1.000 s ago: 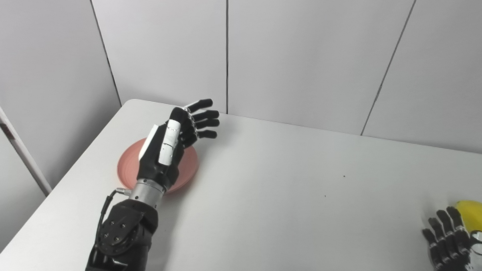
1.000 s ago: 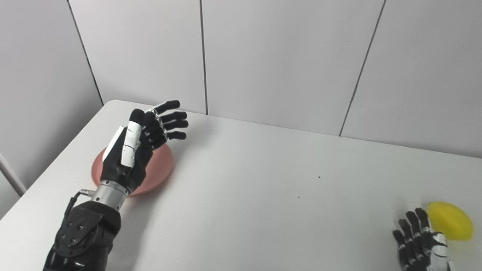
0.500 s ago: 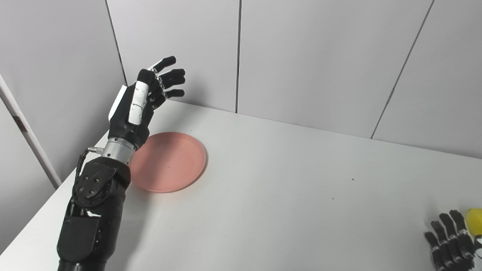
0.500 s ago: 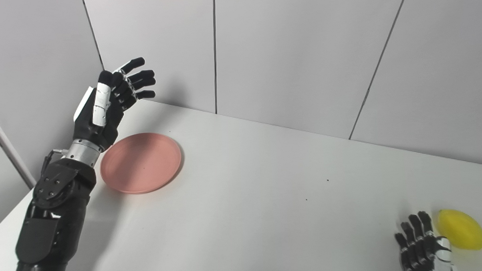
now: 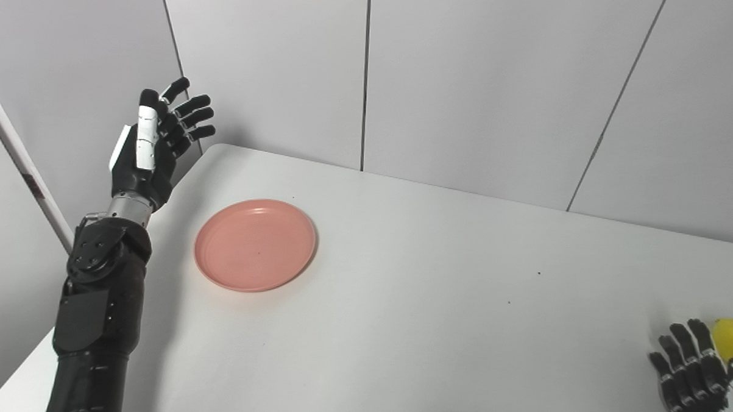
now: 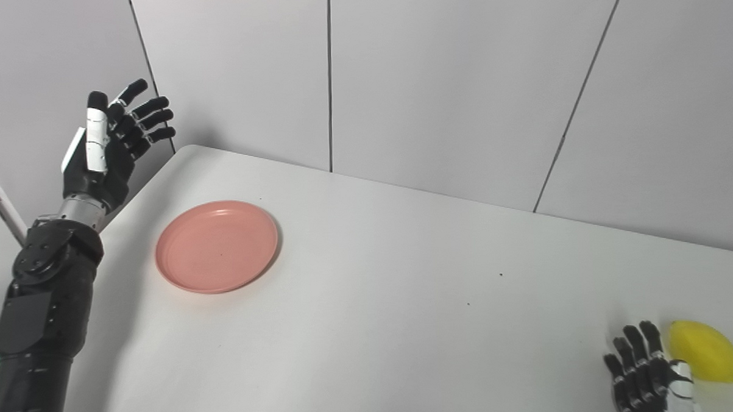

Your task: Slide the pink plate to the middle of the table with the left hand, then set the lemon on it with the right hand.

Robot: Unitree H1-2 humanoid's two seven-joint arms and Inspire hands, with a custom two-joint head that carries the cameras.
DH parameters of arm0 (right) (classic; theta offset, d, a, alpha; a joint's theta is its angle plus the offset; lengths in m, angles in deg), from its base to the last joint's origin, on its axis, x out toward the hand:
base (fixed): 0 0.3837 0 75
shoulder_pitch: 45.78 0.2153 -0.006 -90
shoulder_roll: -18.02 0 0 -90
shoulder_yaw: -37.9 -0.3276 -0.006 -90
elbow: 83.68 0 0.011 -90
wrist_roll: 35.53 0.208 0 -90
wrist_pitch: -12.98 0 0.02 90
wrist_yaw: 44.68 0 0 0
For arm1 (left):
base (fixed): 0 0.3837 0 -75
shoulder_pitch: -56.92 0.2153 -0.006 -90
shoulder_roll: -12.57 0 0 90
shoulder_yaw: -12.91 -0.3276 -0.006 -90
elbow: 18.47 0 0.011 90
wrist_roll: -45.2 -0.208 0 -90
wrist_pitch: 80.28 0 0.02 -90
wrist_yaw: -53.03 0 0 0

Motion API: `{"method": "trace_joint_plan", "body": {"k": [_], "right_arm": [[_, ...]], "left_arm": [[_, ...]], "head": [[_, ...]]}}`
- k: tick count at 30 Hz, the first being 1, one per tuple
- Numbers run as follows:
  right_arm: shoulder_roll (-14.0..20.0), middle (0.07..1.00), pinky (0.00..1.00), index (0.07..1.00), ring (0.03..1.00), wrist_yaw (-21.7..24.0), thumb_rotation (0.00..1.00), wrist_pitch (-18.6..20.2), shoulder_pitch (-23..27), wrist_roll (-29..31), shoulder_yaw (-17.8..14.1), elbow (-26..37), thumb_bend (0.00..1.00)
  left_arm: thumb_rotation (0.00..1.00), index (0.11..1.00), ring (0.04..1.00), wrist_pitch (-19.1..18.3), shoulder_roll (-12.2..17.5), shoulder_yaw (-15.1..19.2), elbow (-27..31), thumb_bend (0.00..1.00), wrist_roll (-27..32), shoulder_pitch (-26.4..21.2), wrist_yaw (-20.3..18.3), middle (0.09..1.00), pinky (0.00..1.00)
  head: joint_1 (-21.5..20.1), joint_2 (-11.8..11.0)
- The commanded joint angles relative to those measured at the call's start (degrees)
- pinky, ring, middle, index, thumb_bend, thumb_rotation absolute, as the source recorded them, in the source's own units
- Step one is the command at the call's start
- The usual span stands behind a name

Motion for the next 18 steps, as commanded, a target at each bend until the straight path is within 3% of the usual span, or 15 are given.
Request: {"method": "trace_joint_plan", "body": {"k": [1, 10, 18], "right_arm": [[-0.02, 0.975, 1.0, 1.0, 1.0, -0.11, 1.0, 0.14, -0.64, -0.27, -0.2, -0.57, 0.67], [0.2, 0.984, 1.0, 1.0, 1.0, -0.53, 1.0, 1.42, -0.96, -0.35, 0.01, 0.9, 0.65], [0.03, 0.98, 1.0, 1.0, 1.0, -1.51, 1.0, 2.81, -1.42, -0.26, 0.27, 3.12, 0.61]], "left_arm": [[0.93, 0.868, 0.777, 3.34, 2.1, 0.72, -1.56, 0.95, 1.52, -3.55, -1.76, 0.765, 0.71], [0.91, 0.886, 0.752, 8.7, 2.09, 1.37, -11.53, 0.99, 1.55, -4.63, -2.91, 0.744, 0.68], [0.9, 0.886, 0.733, 11.16, 1.03, 1.1, -16.56, 0.98, 1.1, -4.22, -2.08, 0.723, 0.65]], "head": [[-0.04, 0.41], [-0.28, 1.98], [-0.59, 2.95]]}}
